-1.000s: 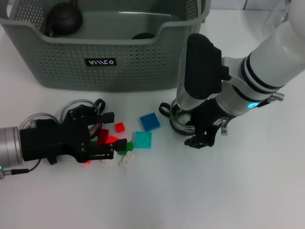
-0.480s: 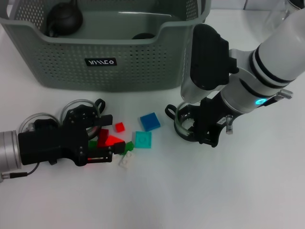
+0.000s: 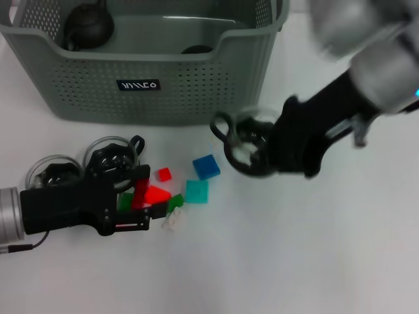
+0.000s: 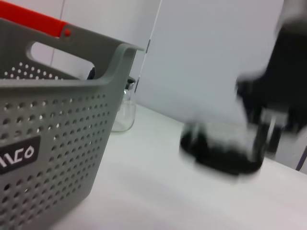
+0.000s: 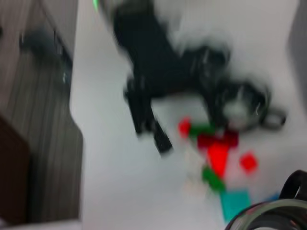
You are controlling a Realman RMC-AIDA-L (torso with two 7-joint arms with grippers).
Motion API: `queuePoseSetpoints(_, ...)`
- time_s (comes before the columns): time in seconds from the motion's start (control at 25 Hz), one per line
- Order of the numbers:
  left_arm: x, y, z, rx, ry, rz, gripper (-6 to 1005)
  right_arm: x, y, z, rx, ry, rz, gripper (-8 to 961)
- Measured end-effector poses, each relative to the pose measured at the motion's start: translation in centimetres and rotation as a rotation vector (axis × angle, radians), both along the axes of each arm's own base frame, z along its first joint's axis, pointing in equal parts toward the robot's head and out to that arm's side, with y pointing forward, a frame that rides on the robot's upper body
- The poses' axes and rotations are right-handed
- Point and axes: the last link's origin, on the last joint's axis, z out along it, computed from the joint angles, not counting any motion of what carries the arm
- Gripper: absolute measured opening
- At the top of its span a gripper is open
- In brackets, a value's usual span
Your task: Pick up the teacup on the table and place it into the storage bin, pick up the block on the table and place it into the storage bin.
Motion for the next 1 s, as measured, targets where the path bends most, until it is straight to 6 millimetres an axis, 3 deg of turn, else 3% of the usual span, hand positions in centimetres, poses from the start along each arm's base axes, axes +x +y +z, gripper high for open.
queuePoseSetpoints(0.24, -0.3, -0.5, 0.1, -0.003, 0.001, 0.000, 811, -5.6, -0.8, 6.6, -0.014, 0.353, 0.089, 57)
queuePoseSetpoints(0.44, -0.1, -0.4, 0.0, -0.012, 0.001, -0.011, 810, -8.9, 1.4, 10.4, -0.002, 0.664, 0.098, 56)
queuePoseSetpoints(0.72, 0.4, -0.1, 0.0, -0.017, -0.006, -0.029, 808, -9.9, 9.4, 9.7, 0.204, 0.758, -0.076, 57)
queuePoseSetpoints(0.84, 0.6, 0.1, -0.1, -0.018, -0.008, -0.036, 808, -9.9, 12.2, 8.3, 0.275, 0.711, -0.110, 57)
queuePoseSetpoints(1.0, 0.8, 0.2, -0.2, -0.019, -0.010, -0.041, 807, -9.8, 14.3, 5.5, 0.350, 0.603, -0.083, 56)
